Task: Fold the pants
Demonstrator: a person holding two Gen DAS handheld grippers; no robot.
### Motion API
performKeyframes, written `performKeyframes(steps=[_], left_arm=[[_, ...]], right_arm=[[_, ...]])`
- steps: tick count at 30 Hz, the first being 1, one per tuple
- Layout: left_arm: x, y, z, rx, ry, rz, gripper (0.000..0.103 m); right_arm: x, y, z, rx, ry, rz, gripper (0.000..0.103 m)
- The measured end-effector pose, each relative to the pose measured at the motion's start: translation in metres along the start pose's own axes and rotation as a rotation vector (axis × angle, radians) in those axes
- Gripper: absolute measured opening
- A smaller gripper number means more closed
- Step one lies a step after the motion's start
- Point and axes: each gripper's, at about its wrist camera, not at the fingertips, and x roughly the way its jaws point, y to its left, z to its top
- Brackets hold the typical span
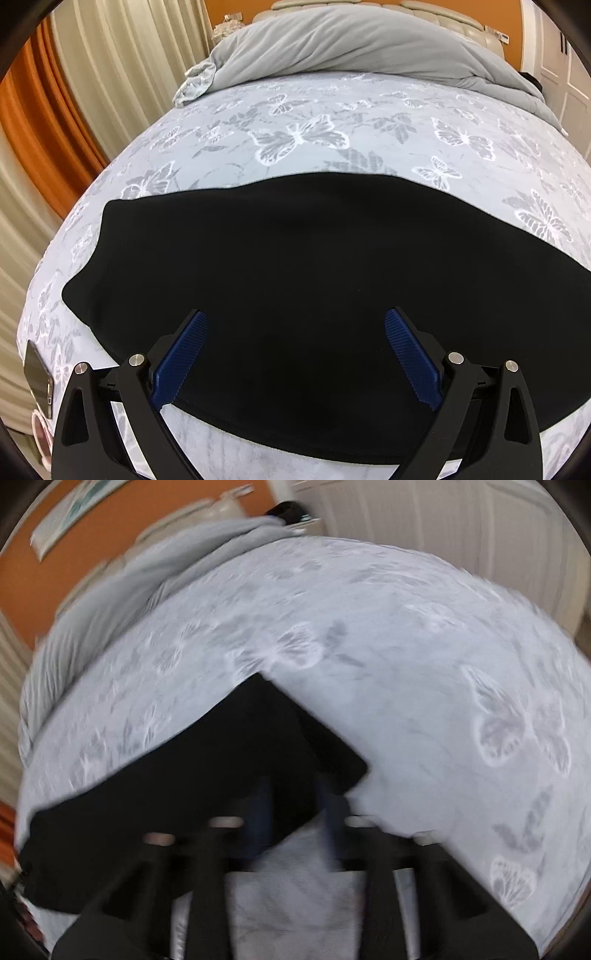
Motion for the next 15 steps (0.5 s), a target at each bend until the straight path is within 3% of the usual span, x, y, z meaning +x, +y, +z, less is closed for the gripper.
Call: performKeyframes(steps=[2,6,7,8,9,12,13,15], left_arm=[[0.003,0.005,0.0,-0.02,0.024,-0.022,0.095],[0.006,0.015,0.002,-0.073,0.039,-0.039,0.095],[0.005,0.016,0.002,-0.074,0.037,-0.04,0.095],[0.004,0.017,0.001,-0.071,0.035,-0.043,0.095],[0.004,0.017,0.001,-0.068,0.035,-0.045,0.095],[0.004,0.015,-0.001,-0.058,0.048,-0.053,0.095],[0.005,0.014,-0.002,-0.055,0.053,-0.06,0.095],[0.005,0.012,-0.003,-0.053,0.059,-0.07,0.095]], right_arm=[[-0.016,0.028,0.007,-0.058,-0.042,0.066,0.012],[-0.103,0.057,0.033,-0.092,-0.336,0.2,0.011],[-0.114,0.055,0.036,-0.093,-0.378,0.202,0.011],[-0.111,0.046,0.039,-0.097,-0.382,0.151,0.012],[-0.097,0.036,0.039,-0.087,-0.344,0.106,0.012],[-0.012,-0.026,0.024,0.092,-0.08,0.051,0.012],[0.005,-0.035,0.018,0.104,-0.028,0.026,0.012],[0.015,-0.031,0.012,0.031,-0.018,-0.013,0.013]])
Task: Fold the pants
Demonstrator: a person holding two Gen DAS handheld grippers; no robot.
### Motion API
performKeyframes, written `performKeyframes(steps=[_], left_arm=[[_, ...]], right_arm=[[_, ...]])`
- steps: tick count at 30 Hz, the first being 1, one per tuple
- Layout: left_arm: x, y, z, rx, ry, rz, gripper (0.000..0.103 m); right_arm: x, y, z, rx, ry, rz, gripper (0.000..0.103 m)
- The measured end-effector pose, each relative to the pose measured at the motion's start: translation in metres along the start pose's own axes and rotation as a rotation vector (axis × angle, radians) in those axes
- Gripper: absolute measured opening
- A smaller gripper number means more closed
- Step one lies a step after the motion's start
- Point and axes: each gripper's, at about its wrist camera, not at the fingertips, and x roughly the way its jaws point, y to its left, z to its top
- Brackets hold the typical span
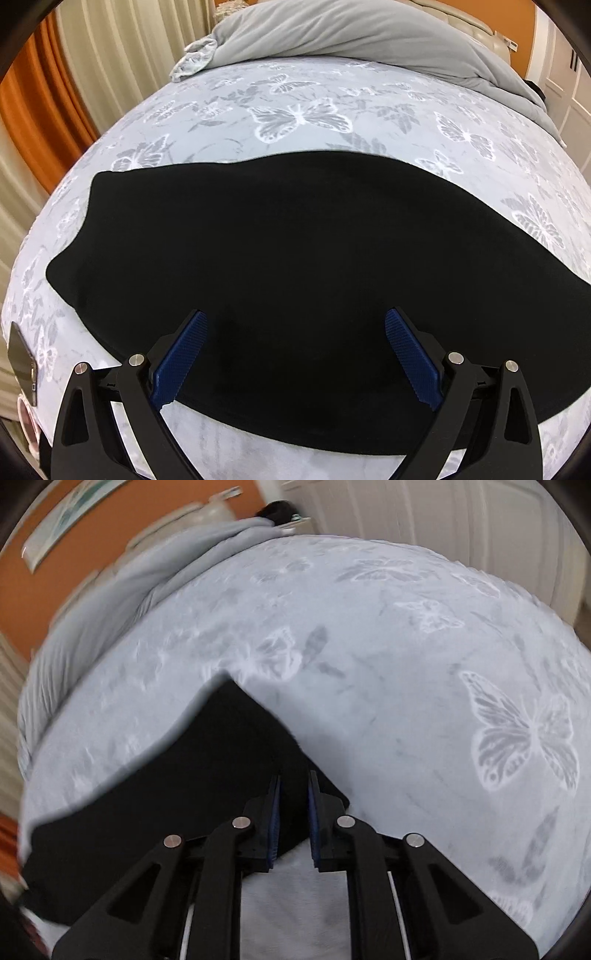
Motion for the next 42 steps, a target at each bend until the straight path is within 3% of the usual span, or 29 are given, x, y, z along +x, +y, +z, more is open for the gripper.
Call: performKeyframes(steps=[2,5,7,8,14,16,17,23,26,27,28,30,32,41,42], left_arm=[[-0.001,-0.002,-0.001,0.007,-0.004,-0.001,0.095],[-0.003,-0.002,-0.001,0.013,-0.012,0.006,0.095],[-0.003,0.002,0.0,0.003,-0.01,0.005,0.095],[-0.004,0.004,0.0,-0.006,-0.009,0.002,0.095],[-0.001,0.025,0.004,-0.067,0.028,-0.032,0.095],[0.003,0.03,0.003,-0.088,0.053,-0.043,0.095],[0.005,0.034,0.002,-0.1,0.07,-0.054,0.095],[0.013,0.057,0.001,-0.145,0.11,-0.052,0.095],[0.014,0.076,0.002,-0.191,0.123,-0.056,0.095],[0.014,0.081,0.002,-0.206,0.128,-0.063,0.095],[0.015,0.088,0.001,-0.229,0.135,-0.075,0.095],[0.015,0.099,0.0,-0.258,0.142,-0.082,0.095],[0.014,0.108,-0.002,-0.279,0.146,-0.087,0.095],[0.007,0.111,-0.007,-0.274,0.148,-0.121,0.095],[0.007,0.108,-0.008,-0.265,0.151,-0.128,0.095]], right_arm=[[-0.004,0.01,0.002,-0.041,-0.009,-0.014,0.014],[-0.007,0.013,0.0,-0.041,-0.02,-0.049,0.025],[-0.01,0.013,-0.001,-0.019,-0.022,-0.102,0.045],[-0.012,0.011,-0.002,0.002,-0.021,-0.125,0.06],[-0.018,0.018,-0.008,-0.006,-0.03,-0.067,0.066],[-0.005,0.02,-0.01,-0.021,0.005,-0.113,0.068],[0.005,0.017,-0.013,-0.012,0.043,-0.141,0.073],[0.007,0.014,-0.014,0.102,0.041,-0.096,0.088],[0.01,0.022,-0.016,0.071,0.027,-0.119,0.087],[0.009,0.023,-0.017,0.074,0.019,-0.104,0.07],[0.008,0.022,-0.017,0.082,0.006,-0.088,0.064],[0.005,0.017,-0.013,0.139,-0.007,-0.037,0.035],[0.005,0.011,-0.011,0.221,0.002,0.046,0.027],[0.01,0.008,-0.013,0.328,0.006,0.08,0.037],[0.01,0.009,-0.013,0.323,0.004,0.083,0.031]])
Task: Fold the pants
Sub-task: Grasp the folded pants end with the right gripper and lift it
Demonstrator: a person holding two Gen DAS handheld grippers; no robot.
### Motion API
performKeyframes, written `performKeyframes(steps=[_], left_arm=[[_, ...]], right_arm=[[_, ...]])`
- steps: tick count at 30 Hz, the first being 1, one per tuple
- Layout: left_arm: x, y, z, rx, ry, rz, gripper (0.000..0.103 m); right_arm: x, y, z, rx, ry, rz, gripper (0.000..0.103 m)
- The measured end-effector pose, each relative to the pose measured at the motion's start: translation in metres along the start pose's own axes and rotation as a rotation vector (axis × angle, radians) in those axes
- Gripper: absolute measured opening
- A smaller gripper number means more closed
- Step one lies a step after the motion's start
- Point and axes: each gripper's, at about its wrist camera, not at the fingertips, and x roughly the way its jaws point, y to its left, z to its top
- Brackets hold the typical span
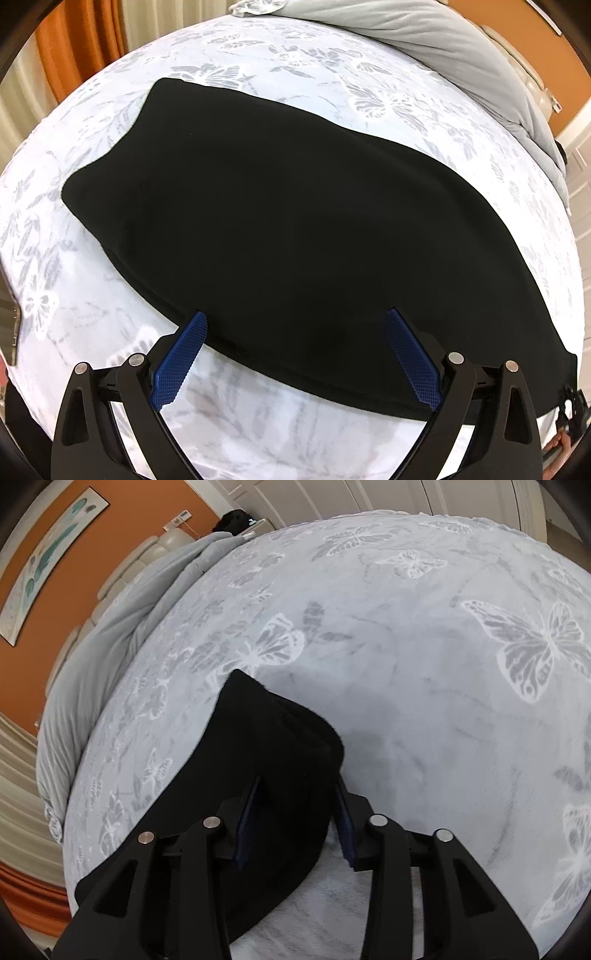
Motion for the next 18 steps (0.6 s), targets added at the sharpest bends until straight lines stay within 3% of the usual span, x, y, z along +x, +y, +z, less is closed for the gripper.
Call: performKeyframes(steps=[2,4,9,14,18], left_arm=[[-0.001,-0.008,-0.002,0.024,0.0,-0.007,0.095],[-0.002,-0.016,-0.004,0.043,-0.007,-0.007,0.095],[-0.001,-0.034,-0.006,0.066,-0.009,-0.019,0.095],[-0.001,-0.043,-0.007,0.083,-0.012,-0.031,0.095],[-0.003,-0.047,-0.009,0.111,-0.024,-0.034,0.095]], right_arm=[[-0.007,0.007,0.001,-0.004,-0.023,0.022,0.019],[-0.021,0.022,0.002,-0.024,-0.064,0.067,0.018],[-0.068,0.127,-0.023,-0.28,-0.149,0.236,0.019],[-0.086,0.236,-0.1,-0.554,-0.087,0.417,0.018],[-0.071,0.286,-0.152,-0.659,0.0,0.472,0.018]])
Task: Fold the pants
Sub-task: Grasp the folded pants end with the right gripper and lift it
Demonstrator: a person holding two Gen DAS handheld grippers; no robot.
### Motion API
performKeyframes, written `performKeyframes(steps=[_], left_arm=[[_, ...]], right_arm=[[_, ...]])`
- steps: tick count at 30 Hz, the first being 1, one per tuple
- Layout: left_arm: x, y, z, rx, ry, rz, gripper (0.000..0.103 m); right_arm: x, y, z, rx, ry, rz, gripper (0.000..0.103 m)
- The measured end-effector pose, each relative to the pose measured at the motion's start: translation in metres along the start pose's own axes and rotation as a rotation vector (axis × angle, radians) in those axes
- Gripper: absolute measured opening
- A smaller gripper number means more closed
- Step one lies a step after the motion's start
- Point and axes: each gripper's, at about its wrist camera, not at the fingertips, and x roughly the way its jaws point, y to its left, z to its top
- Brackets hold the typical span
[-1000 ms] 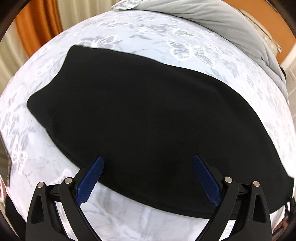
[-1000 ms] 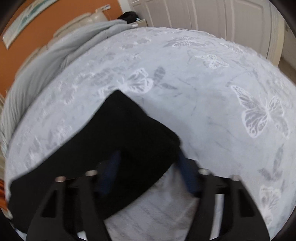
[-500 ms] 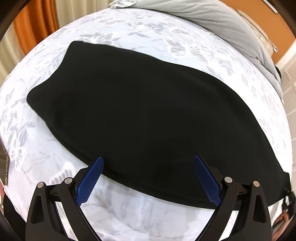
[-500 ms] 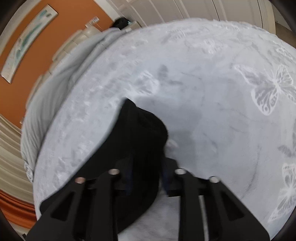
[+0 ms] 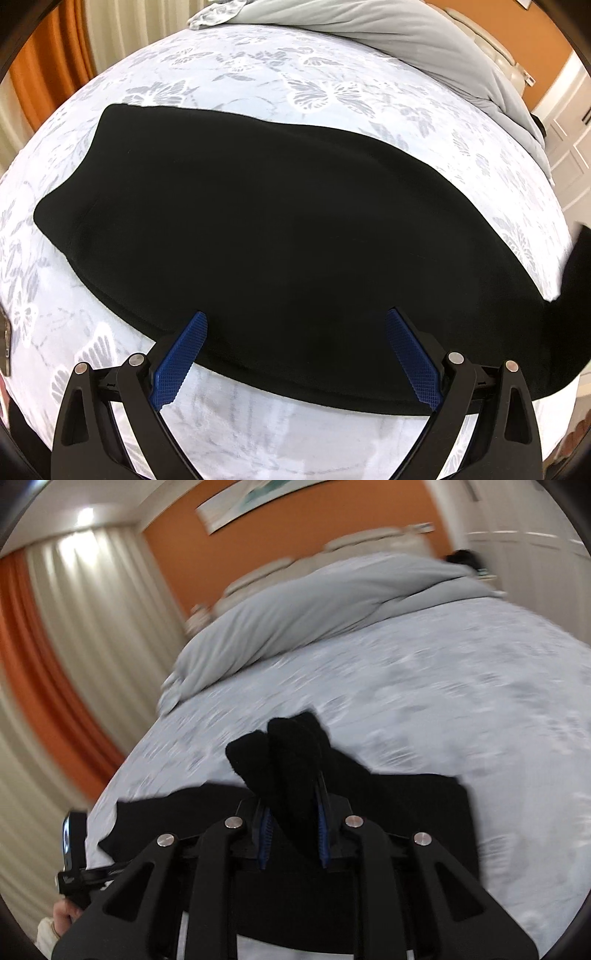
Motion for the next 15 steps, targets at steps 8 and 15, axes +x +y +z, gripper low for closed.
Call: performKeyframes(steps=[8,15], left_arm=[[-0.008,0.01,0.003,0.025,-0.022,0.016,0.095],[-0.013,0.015,0.004,-0.009,-0.036,0.011,0.095]], right_arm=[[0.02,-0.008,-0.004,0.06,0.034,-0.032,0.018],[-0.092,-0.174,0.01,0.419,-0.206,-0.285,0.018]])
